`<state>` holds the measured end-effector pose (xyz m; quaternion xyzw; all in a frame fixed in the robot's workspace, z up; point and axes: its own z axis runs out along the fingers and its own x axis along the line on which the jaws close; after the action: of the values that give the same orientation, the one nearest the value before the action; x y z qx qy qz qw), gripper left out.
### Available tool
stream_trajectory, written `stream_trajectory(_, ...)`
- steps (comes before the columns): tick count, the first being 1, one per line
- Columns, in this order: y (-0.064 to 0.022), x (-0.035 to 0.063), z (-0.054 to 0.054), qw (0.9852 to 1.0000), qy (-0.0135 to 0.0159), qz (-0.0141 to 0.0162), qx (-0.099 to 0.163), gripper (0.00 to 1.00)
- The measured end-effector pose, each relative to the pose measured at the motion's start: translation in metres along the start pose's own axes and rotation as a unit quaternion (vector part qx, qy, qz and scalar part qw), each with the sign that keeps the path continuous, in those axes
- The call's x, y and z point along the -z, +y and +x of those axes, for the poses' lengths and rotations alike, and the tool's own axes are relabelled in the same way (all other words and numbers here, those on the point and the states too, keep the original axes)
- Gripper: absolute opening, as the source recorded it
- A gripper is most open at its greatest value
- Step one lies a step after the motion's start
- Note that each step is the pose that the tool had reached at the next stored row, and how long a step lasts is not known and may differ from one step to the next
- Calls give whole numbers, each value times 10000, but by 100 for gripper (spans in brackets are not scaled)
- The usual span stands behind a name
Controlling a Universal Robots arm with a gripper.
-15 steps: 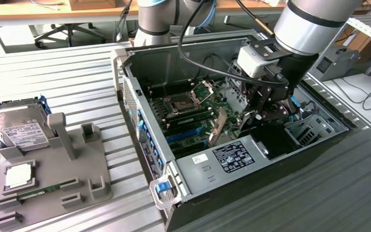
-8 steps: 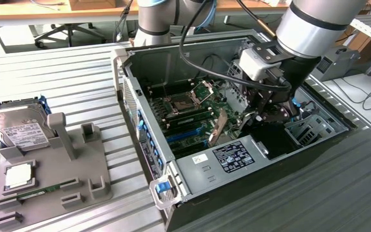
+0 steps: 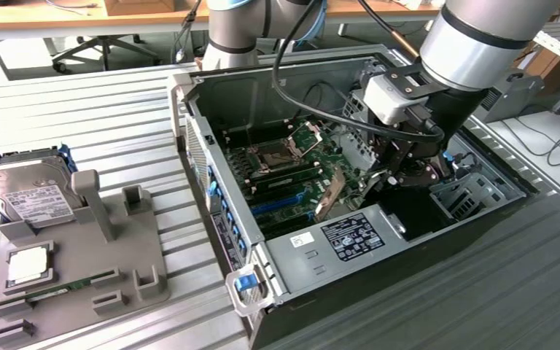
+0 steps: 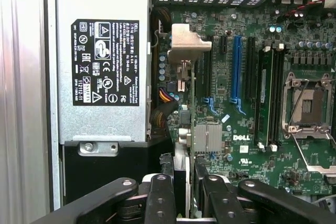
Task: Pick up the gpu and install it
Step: 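Insert the gpu into the slot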
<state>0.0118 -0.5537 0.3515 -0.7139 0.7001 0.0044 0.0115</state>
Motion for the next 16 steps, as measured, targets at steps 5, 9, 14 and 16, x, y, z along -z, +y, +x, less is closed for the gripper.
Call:
stream_trajectory(5, -1, 0, -1, 10000, -2, 0, 1, 26)
stream_trajectory(9, -1, -1, -26, 10000, -3, 0, 0, 26)
stream_trajectory(14, -2, -3, -79, 10000, -4, 0, 0, 26)
stream_trajectory(16, -2, -4, -104, 10000, -4, 0, 0, 26)
